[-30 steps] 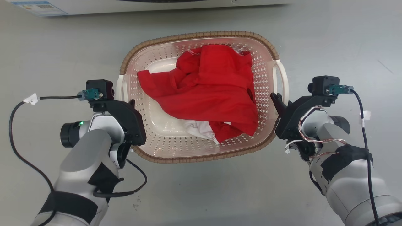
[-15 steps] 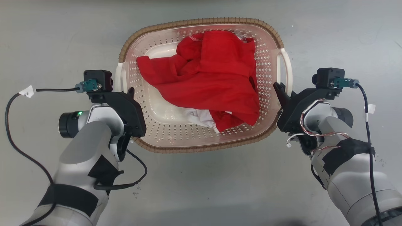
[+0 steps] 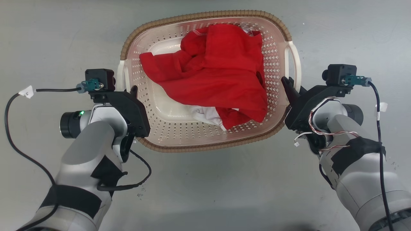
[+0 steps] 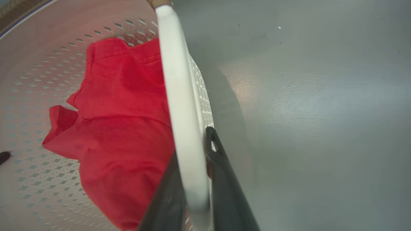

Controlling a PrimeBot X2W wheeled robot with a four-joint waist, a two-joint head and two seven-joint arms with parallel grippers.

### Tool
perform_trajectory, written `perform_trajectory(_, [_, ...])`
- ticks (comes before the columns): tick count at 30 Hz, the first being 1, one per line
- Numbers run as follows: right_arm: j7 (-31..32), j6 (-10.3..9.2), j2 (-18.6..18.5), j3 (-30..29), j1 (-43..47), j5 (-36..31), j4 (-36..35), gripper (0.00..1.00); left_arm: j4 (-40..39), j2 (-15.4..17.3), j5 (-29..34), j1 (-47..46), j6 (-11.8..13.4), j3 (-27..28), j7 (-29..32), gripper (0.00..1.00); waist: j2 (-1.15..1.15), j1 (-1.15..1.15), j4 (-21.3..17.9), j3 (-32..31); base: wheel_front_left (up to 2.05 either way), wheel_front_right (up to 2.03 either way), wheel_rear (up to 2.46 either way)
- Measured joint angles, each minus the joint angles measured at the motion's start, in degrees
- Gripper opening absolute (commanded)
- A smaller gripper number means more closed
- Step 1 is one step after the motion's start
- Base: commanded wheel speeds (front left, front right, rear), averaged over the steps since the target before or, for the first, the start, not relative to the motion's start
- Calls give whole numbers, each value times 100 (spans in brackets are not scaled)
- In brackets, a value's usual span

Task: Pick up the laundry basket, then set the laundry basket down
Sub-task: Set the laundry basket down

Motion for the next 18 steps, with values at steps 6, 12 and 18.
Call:
perform_trajectory(6, [-51, 7, -5, 12, -41, 0, 27, 13, 51, -15, 1, -36, -51, -18, -36, 0, 0, 0, 20, 22, 0, 0, 0])
perform_trajectory(12, [-51, 5, -82, -24, -80, 11, 112, 100, 155, 25, 36, -41, -56, -36, -65, 100, 1, 2, 44, 24, 0, 0, 0])
perform_trajectory(18, [-49, 4, -105, -42, -81, 56, 155, 100, 211, 49, 36, -41, -58, -35, -120, 100, 1, 2, 60, 7, 0, 0, 0])
